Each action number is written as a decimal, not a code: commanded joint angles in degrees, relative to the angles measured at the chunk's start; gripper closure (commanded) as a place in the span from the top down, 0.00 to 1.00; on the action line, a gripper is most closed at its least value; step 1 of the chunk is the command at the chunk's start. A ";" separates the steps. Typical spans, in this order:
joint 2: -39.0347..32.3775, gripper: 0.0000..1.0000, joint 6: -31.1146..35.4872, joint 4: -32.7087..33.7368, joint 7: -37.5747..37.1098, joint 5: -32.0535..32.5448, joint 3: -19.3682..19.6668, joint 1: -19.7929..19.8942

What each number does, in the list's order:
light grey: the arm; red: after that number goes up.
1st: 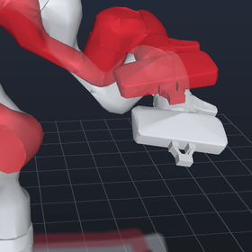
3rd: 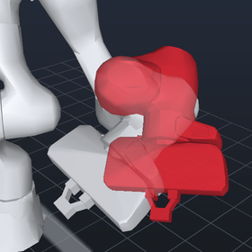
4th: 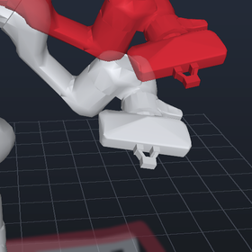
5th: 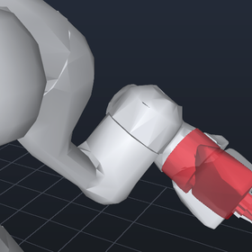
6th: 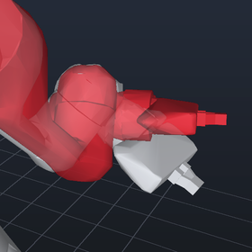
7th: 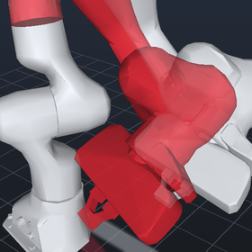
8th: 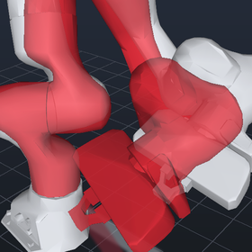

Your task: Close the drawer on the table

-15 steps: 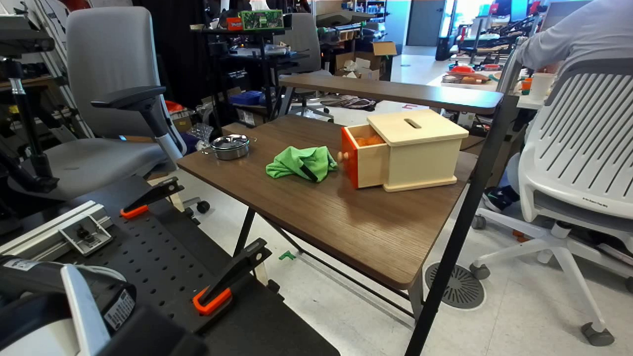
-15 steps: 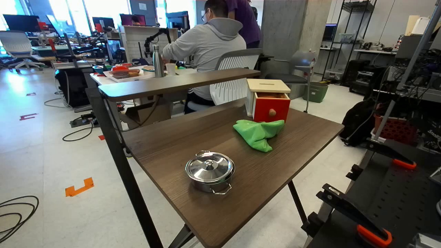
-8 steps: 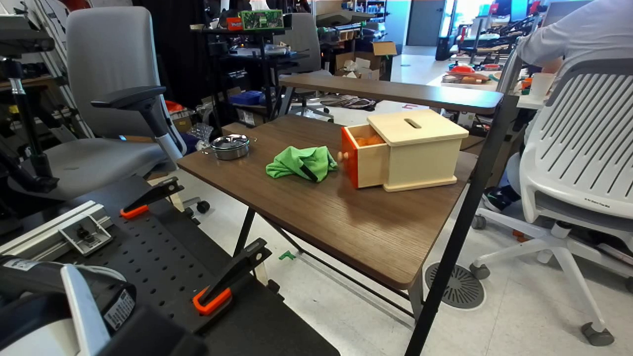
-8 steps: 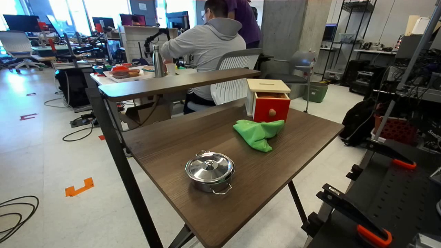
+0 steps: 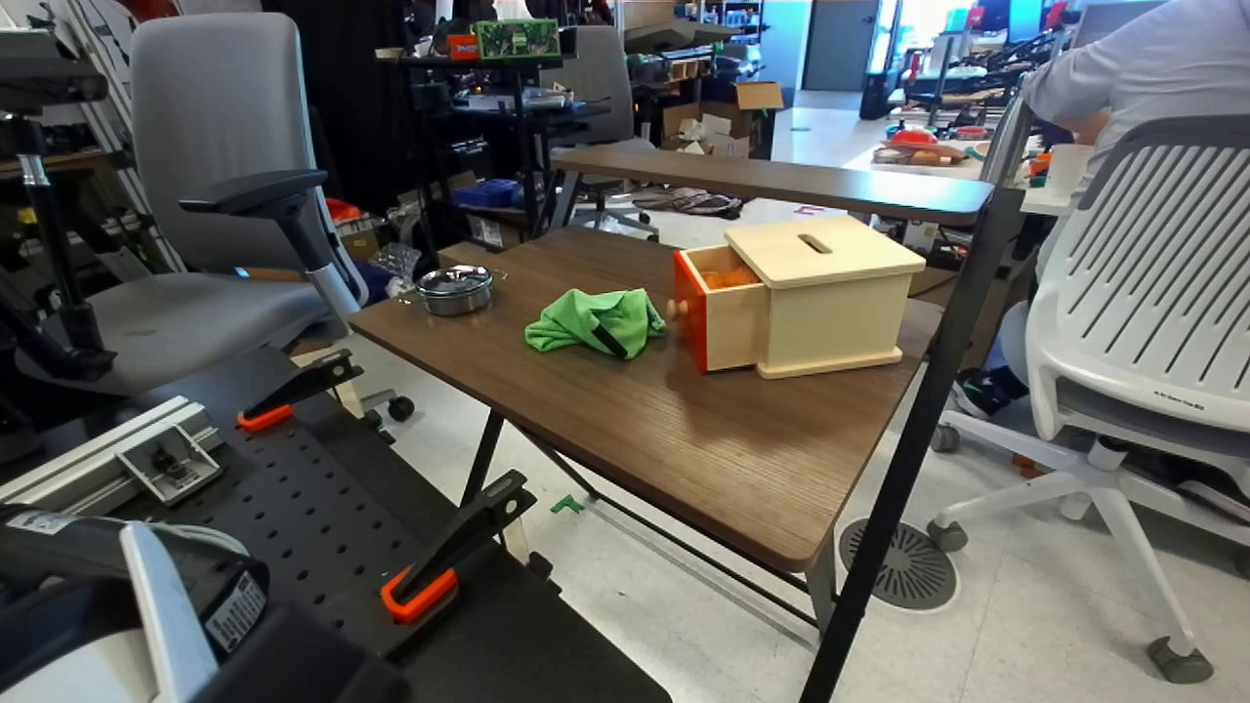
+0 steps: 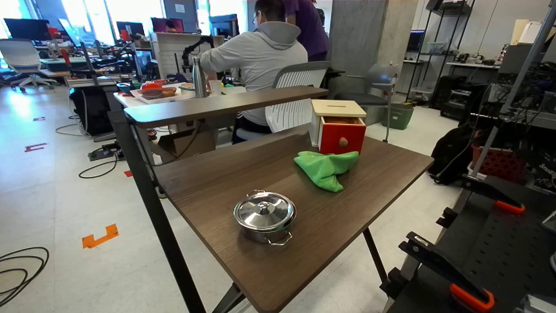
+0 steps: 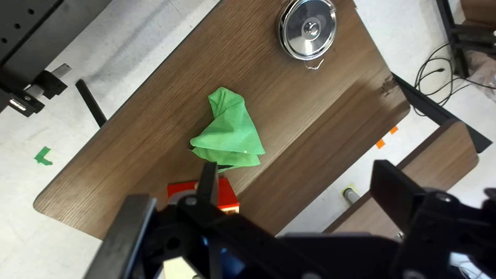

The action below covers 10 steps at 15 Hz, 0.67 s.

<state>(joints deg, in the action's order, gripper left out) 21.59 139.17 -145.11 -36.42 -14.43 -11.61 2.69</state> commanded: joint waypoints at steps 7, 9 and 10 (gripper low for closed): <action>-29.86 1.00 2.90 15.89 -10.13 17.18 6.79 0.53; -34.85 1.00 2.53 19.44 -10.58 19.48 9.20 -1.04; -37.18 1.00 2.21 21.18 -10.26 19.65 10.20 -1.85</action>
<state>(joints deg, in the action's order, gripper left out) -8.43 142.95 -130.56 -45.16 2.48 -4.66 3.79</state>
